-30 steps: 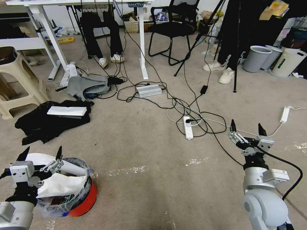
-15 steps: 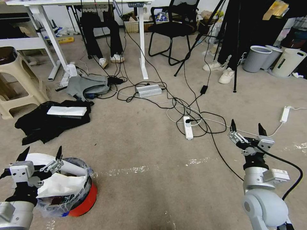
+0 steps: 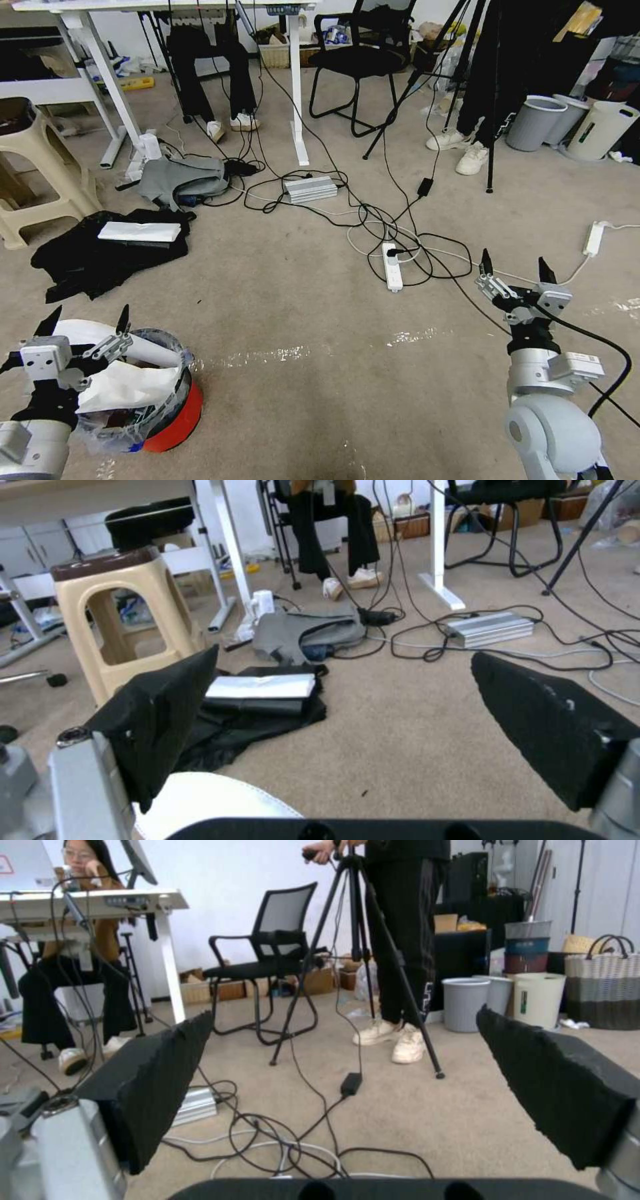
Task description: Pick up the trash bin and place the garbage on the floor into it.
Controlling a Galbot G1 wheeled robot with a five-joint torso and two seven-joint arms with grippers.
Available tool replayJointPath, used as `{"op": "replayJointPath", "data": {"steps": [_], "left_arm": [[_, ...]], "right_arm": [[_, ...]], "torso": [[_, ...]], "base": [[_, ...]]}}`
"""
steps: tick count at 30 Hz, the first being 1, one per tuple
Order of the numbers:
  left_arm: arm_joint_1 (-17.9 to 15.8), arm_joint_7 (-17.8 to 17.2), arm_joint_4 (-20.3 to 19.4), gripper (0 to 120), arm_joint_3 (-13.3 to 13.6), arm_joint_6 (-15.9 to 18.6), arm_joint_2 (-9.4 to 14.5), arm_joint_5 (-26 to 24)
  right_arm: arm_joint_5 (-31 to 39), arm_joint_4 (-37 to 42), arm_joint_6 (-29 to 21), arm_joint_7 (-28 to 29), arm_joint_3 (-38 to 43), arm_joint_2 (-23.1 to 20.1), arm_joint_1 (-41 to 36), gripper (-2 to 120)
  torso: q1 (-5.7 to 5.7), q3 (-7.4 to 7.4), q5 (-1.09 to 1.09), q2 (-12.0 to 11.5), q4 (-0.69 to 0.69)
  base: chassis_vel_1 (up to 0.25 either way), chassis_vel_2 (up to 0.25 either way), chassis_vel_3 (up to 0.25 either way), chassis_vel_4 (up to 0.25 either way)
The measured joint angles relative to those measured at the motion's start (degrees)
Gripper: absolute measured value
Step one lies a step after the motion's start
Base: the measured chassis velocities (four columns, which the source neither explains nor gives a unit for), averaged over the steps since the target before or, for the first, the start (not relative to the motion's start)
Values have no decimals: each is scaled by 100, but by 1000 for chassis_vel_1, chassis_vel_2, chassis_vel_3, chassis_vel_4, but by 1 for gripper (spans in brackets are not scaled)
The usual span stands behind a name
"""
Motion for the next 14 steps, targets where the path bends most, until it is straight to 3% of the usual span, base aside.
{"op": "replayJointPath", "data": {"steps": [6, 14], "left_arm": [[0, 0, 0, 100, -1, 0, 0, 0], [0, 1, -1, 100, 0, 0, 0, 0]], "right_arm": [[0, 0, 0, 0, 0, 0, 0, 100], [0, 0, 0, 1, 2, -1, 0, 100]], "torso": [[0, 0, 0, 0, 0], [0, 0, 2, 0, -1]], "base": [[-31, -16, 31, 20], [-93, -105, 97, 89]]}}
